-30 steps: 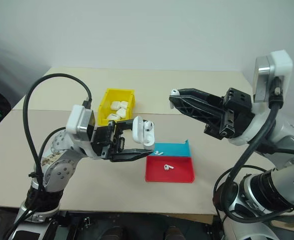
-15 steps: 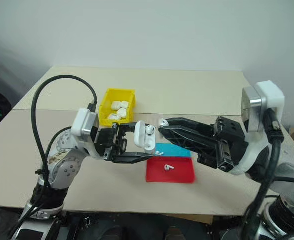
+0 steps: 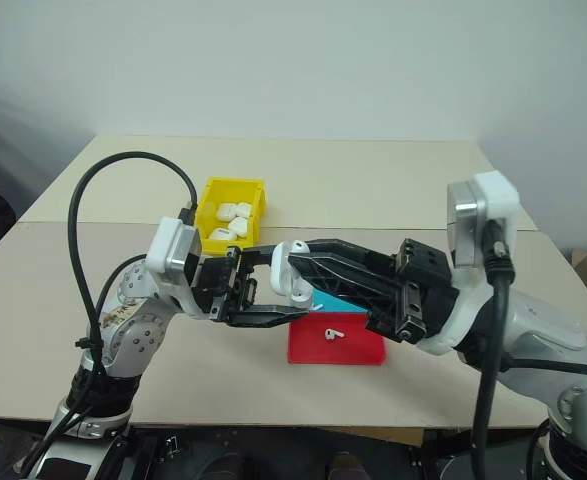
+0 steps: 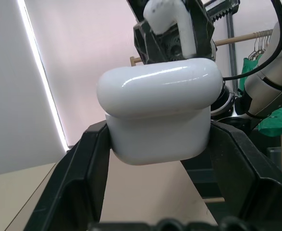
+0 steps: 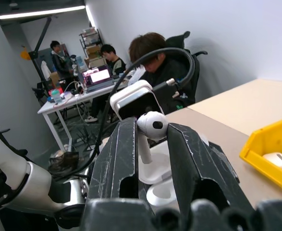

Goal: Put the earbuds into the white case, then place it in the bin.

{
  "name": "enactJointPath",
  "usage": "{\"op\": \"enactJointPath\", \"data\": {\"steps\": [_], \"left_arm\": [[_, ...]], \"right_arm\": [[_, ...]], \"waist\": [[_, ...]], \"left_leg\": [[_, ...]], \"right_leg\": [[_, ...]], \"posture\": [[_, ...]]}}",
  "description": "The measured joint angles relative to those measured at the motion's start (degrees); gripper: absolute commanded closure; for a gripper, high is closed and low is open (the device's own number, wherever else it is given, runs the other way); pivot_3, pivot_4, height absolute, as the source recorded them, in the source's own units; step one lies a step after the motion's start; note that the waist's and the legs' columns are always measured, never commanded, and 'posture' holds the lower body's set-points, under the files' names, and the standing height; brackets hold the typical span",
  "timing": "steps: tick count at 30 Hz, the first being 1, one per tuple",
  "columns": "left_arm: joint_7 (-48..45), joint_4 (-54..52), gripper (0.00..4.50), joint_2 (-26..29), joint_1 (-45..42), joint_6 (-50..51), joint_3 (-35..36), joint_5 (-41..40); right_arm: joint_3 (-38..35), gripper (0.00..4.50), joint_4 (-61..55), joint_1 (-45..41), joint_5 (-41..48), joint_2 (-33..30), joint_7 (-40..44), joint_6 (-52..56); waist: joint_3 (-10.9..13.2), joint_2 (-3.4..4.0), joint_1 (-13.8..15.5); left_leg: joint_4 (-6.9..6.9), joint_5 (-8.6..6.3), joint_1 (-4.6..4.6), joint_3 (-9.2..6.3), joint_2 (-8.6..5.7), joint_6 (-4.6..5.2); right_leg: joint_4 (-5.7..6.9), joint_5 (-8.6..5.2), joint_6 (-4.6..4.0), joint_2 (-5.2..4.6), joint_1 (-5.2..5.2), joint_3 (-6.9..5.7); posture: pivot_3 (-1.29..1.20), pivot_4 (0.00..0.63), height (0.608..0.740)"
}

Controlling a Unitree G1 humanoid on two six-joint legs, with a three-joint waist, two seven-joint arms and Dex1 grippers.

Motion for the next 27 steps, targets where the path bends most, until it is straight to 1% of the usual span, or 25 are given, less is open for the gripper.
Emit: {"op": "enactJointPath", "data": {"steps": [10,21,24,27], "left_arm": [[0.1,0.0,1.68,-0.5,0.0,-0.9,0.0,0.7],[0.1,0.1,1.68,-0.7,0.1,-1.0,0.0,0.9],[0.1,0.4,1.68,-0.7,0.1,-1.3,0.0,1.0],[-0.1,1.0,1.68,-0.6,0.1,-1.6,0.0,1.2]], "right_arm": [[2.0,3.46,-0.1,3.6,-3.6,-2.3,3.0,-2.9],[3.4,3.46,-0.8,5.0,-6.2,-3.7,4.7,-5.2],[3.6,2.78,-1.4,5.6,-7.8,-4.0,5.4,-5.9],[4.0,1.79,-2.5,5.8,-9.7,-4.8,5.8,-6.6]], "waist": [[0.0,0.0,0.2],[0.0,0.0,0.3],[0.0,0.0,0.4],[0.0,0.0,0.5]], "left_leg": [[0.0,0.0,0.0,-0.01,0.0,0.0],[0.0,0.0,0.01,-0.01,0.0,0.0],[0.0,0.0,0.01,-0.01,0.0,0.0],[0.01,0.0,0.01,0.0,-0.01,0.0]], "right_leg": [[-0.01,0.0,0.0,0.0,0.0,0.0],[-0.01,0.0,0.0,0.0,0.01,-0.01],[-0.01,0.0,0.0,0.0,0.0,0.0],[0.0,0.0,0.0,0.0,0.0,0.0]], "posture": [[0.0,0.15,0.74],[0.0,0.15,0.74],[0.0,0.15,0.74],[0.0,0.15,0.74]]}}
